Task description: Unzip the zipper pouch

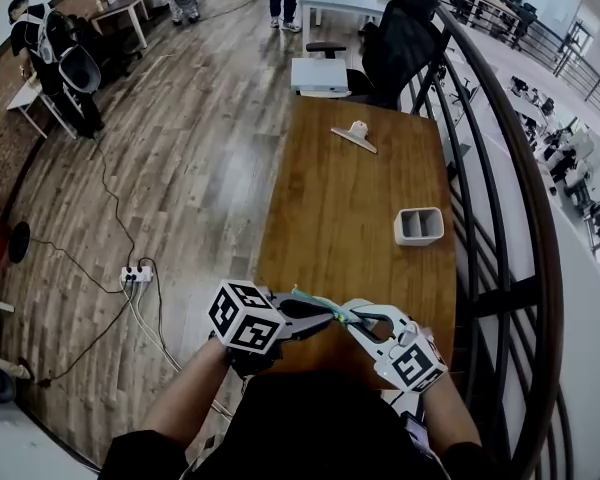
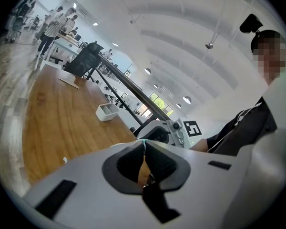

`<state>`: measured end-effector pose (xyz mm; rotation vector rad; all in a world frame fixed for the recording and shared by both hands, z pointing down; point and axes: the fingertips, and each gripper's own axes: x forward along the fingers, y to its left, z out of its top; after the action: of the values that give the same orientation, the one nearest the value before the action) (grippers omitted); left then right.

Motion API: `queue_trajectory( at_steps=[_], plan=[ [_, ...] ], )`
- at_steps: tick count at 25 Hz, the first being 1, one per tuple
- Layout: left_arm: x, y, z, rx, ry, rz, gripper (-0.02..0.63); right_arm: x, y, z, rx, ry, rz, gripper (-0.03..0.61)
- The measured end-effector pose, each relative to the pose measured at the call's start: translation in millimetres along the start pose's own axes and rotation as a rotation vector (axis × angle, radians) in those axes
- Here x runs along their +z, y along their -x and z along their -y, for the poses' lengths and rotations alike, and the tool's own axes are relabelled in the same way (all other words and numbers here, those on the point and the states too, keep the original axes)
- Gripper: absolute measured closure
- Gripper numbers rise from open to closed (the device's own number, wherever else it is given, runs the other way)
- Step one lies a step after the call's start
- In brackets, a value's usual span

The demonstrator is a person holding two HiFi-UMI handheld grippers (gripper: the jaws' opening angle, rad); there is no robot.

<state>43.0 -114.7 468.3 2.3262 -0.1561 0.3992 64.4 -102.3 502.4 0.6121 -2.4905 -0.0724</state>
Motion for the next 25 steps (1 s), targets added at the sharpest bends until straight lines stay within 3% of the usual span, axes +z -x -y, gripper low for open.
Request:
queue_trajectory(
  at_steps=[8, 16, 21, 25],
  plan=[
    [-3, -4, -5, 0.029, 0.085, 0.025, 0.600, -11, -12, -2, -0.020, -0.073, -0.008, 0.540],
    [-19, -19, -22, 0.100, 0.111, -0.026, 0.600, -16, -14, -5, 0.000, -0.103, -0.007, 0.442],
    [-22, -24, -19, 0.091, 0.118, -0.031, 0.600, -22, -16, -14, 0.027, -0.064, -0.041, 0.430],
    [-22, -28, -21, 0.097, 0.130, -0.024, 0.600, -22, -16, -14, 0.015, -0.035, -0.036, 0.463]
  ],
)
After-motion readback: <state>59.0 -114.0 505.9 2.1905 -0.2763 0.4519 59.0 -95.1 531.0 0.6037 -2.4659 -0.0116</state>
